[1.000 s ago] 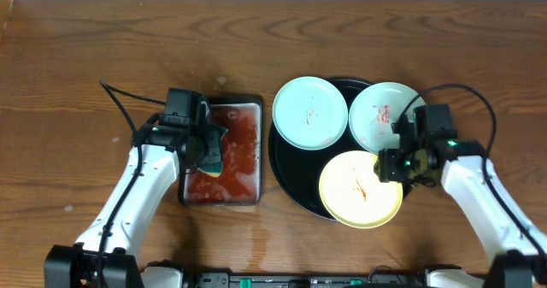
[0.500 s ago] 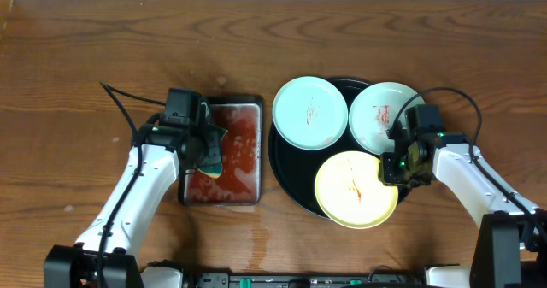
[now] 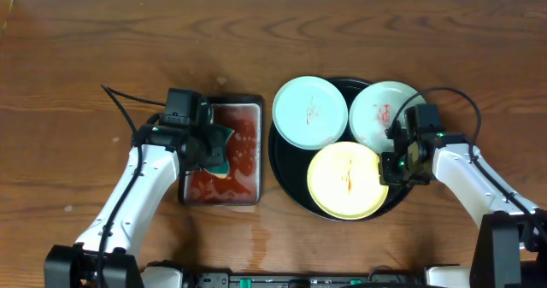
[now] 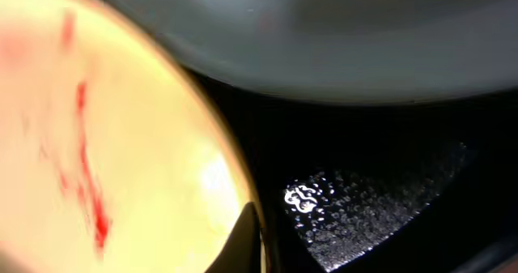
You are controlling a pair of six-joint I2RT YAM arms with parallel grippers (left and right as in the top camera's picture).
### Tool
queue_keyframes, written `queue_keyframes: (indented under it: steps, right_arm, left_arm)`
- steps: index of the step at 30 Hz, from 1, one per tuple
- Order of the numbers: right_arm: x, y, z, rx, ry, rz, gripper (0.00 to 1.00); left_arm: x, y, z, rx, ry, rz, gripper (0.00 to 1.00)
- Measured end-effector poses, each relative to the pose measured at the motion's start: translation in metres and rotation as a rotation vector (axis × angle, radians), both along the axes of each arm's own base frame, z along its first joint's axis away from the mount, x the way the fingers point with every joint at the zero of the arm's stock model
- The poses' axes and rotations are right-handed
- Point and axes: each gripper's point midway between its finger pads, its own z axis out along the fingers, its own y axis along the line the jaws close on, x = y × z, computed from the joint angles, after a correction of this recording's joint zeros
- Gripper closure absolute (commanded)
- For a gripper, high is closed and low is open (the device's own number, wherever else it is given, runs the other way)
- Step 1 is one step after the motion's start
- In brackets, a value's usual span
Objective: Clean dirty plates on tray and stack at the side
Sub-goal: 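Move the right gripper to the yellow plate's edge and grip it, then lift the sponge out of the basin with the left gripper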
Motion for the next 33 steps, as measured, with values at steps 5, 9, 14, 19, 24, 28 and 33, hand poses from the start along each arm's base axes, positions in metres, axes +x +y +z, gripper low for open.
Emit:
queue_keyframes:
  steps: [5, 9, 14, 19, 24, 28, 33]
  right_arm:
    - [-0.0002, -0.0002, -0.0001, -0.001, 0.001, 0.000, 0.99]
    - [-0.0002, -0.0003, -0.0001, -0.002, 0.001, 0.000, 0.99]
    - [-0.0003, -0.0002, -0.0001, -0.001, 0.001, 0.000, 0.99]
    - [-0.0002, -0.0003, -0.0001, -0.002, 0.001, 0.000, 0.99]
    - [0.0004, -0.0003, 0.0000, -0.002, -0.002, 0.000, 0.99]
    - [0.0005, -0.0003, 0.0000, -0.002, -0.002, 0.000, 0.99]
    - [0.0007, -0.0003, 0.0000, -0.002, -0.003, 0.000, 0.99]
  left_arm:
    - [0.0029, -0.0024, 0.0014, -0.013, -0.013, -0.003, 0.93]
    - [0.0034, -0.0024, 0.0015, -0.013, -0.015, -0.003, 0.92]
    - [0.0036, -0.0024, 0.0016, -0.013, -0.015, -0.003, 0.92]
    - [0.0038, -0.0025, 0.0017, -0.013, -0.017, -0.003, 0.93]
    - [0.0037, -0.0025, 0.0016, -0.013, -0.016, -0.003, 0.93]
    - [0.0038, -0.0025, 0.0017, -0.013, -0.017, -0.003, 0.92]
    - [0.0051, -0.0031, 0.0022, -0.020, -0.019, 0.007, 0.92]
